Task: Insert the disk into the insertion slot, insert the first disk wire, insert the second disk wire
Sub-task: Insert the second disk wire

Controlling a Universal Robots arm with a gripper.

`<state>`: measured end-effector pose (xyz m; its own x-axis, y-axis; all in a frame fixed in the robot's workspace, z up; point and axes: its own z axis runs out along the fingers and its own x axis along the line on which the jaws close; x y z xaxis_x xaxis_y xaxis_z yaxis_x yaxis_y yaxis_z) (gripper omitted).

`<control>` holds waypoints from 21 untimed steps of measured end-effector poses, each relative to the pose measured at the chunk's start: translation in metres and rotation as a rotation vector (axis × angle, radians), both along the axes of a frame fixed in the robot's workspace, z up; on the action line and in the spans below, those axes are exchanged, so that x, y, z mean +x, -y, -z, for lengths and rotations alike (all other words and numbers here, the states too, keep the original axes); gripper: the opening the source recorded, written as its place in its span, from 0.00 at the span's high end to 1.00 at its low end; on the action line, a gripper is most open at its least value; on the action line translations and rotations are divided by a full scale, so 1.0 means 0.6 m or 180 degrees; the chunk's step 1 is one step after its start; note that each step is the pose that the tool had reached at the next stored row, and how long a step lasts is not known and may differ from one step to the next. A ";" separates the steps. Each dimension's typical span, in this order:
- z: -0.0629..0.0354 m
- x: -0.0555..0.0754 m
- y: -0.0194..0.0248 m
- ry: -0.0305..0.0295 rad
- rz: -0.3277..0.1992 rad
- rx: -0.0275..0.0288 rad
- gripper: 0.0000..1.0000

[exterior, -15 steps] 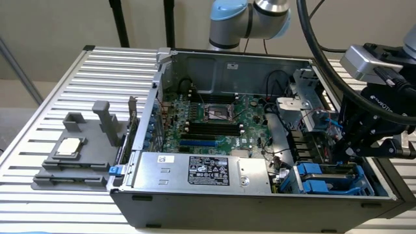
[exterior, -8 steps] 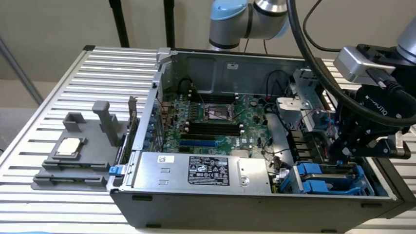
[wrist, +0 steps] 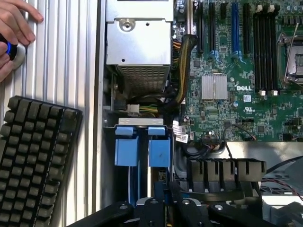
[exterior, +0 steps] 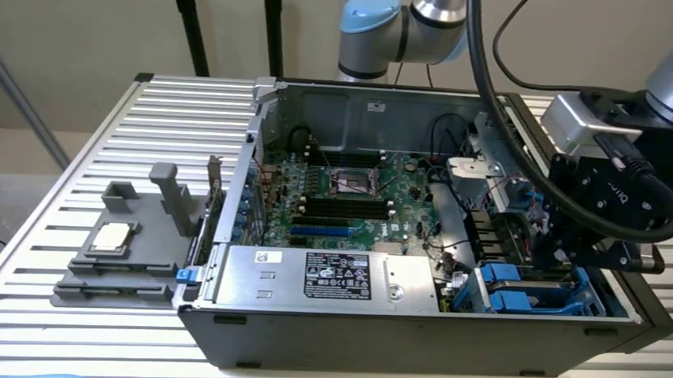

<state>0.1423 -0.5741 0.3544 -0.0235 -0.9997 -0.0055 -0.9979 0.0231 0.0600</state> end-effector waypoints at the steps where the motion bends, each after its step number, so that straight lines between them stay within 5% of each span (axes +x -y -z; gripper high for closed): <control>1: 0.001 0.000 0.0019 0.0007 -0.0002 0.0013 0.84; 10: 0.012 0.000 0.0077 0.0079 -0.0024 0.0124 0.84; 17: 0.019 0.000 0.0093 0.0083 -0.0031 0.0188 0.84; 21: 0.020 0.000 0.0102 0.0083 -0.0033 0.0202 0.84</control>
